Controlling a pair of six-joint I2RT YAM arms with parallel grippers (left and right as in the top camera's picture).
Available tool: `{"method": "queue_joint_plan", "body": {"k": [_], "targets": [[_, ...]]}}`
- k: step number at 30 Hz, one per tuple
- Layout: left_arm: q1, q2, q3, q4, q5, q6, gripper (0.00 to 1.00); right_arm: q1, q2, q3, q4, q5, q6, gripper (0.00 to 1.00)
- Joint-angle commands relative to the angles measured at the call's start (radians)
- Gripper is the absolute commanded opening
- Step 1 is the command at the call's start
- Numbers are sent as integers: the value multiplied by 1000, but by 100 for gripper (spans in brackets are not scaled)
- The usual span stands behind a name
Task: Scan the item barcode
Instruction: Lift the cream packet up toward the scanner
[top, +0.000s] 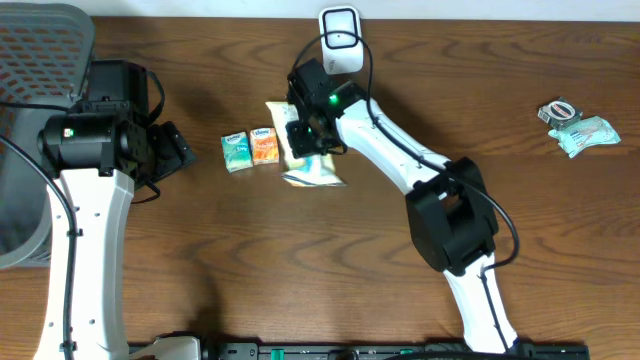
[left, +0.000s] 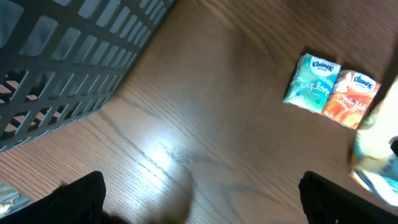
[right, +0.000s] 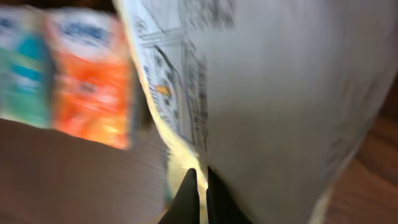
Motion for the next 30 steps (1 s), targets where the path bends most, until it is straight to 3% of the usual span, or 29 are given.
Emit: {"method": "queue_joint_plan", "body": {"k": [1,19,24,30], "targets": [[5,5,1,-3,-10,-9,97,-24,3,-5,-40,106,43,1],[5,5,1,-3,-10,-9,98,-193,-91,-3,-436,108,30,1],[5,5,1,-3,-10,-9,98,-181,-161,-3,-423,106,30,1],[5,5,1,-3,-10,-9,98,-152,-194,-3,-252,103,31,1]]}}
